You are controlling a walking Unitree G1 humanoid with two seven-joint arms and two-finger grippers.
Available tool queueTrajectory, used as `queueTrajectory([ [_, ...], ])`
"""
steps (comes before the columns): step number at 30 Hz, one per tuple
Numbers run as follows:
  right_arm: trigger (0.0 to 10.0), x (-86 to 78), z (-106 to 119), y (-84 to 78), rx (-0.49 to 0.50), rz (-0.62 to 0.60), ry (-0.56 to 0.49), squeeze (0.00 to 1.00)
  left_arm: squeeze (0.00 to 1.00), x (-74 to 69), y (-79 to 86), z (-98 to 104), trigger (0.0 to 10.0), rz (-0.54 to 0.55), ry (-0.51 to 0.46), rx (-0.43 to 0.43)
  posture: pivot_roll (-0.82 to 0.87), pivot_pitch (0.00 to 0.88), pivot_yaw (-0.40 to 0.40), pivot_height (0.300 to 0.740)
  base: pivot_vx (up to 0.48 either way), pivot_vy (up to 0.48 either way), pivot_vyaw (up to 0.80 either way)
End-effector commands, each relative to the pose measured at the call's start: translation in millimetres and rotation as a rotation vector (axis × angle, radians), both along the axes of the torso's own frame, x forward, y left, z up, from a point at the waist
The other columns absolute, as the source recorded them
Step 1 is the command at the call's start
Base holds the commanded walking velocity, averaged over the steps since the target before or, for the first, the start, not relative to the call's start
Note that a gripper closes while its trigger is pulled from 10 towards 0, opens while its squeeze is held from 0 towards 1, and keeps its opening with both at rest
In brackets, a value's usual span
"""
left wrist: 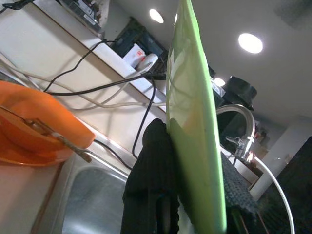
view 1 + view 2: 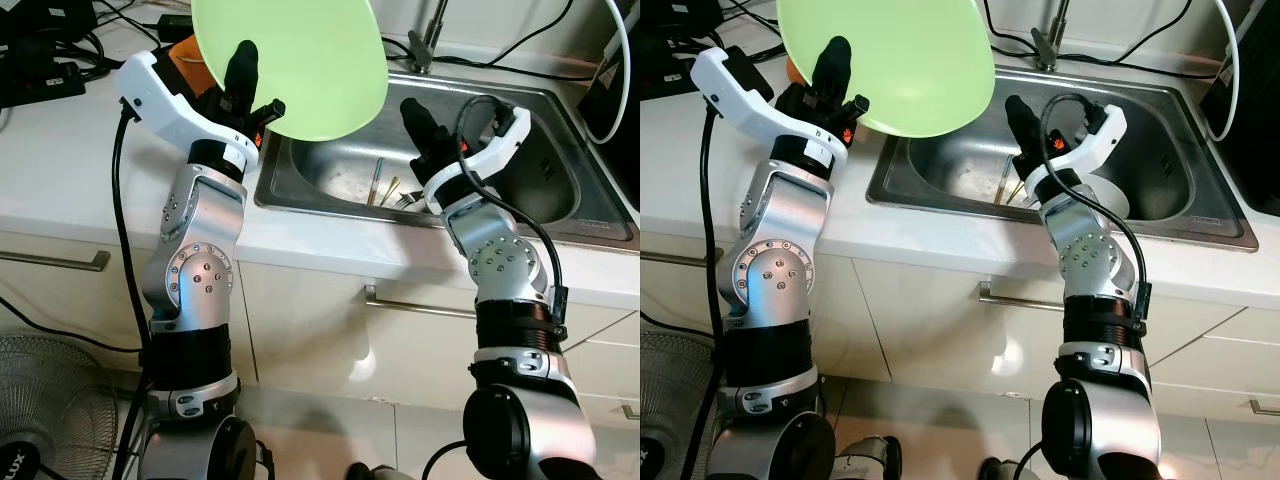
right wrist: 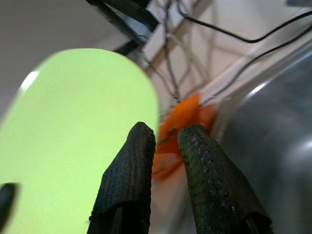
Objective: Kitchen organization
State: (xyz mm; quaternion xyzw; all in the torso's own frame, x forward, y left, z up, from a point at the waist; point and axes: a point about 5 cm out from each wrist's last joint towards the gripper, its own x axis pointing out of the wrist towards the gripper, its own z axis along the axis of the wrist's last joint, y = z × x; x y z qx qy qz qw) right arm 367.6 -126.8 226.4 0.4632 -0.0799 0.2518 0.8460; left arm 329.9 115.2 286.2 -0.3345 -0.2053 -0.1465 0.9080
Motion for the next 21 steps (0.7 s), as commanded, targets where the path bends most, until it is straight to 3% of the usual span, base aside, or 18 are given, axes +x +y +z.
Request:
queueTrajectory([
  [1, 10.0, -3.6, 5, -3.0, 0.028, 0.015, -0.031, 0.0, 0.0, -2.9, -9.3, 12, 10.0, -0.032, -0.065, 0.013, 0.16, 0.087, -0.025, 0.74, 0.0, 0.0, 0.0],
  [2, 10.0, -4.6, 6, -1.3, 0.02, 0.018, -0.043, 0.52, 0.0, -2.9, -9.0, 12, 10.0, -0.031, -0.065, 0.011, 0.16, 0.085, -0.025, 0.74, 0.0, 0.0, 0.0],
  [3, 10.0, -5.6, 6, -0.1, 0.011, 0.017, -0.052, 0.96, 0.0, -3.0, -8.9, 12, 10.0, -0.031, -0.066, 0.009, 0.16, 0.085, -0.025, 0.74, 0.0, 0.0, 0.0],
  [4, 10.0, -6.3, 7, 0.7, 0.006, 0.015, -0.059, 1.0, 0.0, -3.1, -8.9, 12, 10.0, -0.03, -0.066, 0.008, 0.16, 0.083, -0.025, 0.74, 0.0, 0.0, 0.0],
  [18, 10.0, -10.4, 3, 6.4, -0.03, 0.036, -0.069, 1.0, 0.0, -3.9, -7.3, 14, 10.0, -0.025, -0.083, -0.014, 0.16, 0.071, -0.027, 0.74, 0.0, 0.0, 0.0],
  [19, 10.0, -10.0, 2, 6.7, -0.032, 0.033, -0.062, 0.6, 0.0, -4.0, -7.1, 14, 10.0, -0.026, -0.085, -0.015, 0.16, 0.07, -0.027, 0.74, 0.0, 0.0, 0.0],
  [20, 10.0, -9.8, 1, 7.4, -0.028, 0.035, -0.057, 0.0, 0.0, -3.7, -7.4, 13, 10.0, -0.027, -0.082, -0.012, 0.16, 0.068, -0.027, 0.74, 0.0, 0.0, 0.0],
  [21, 10.0, -9.8, 1, 7.4, -0.028, 0.035, -0.057, 0.0, 0.0, -3.7, -7.4, 13, 10.0, -0.027, -0.082, -0.012, 0.16, 0.068, -0.027, 0.74, 0.0, 0.0, 0.0],
])
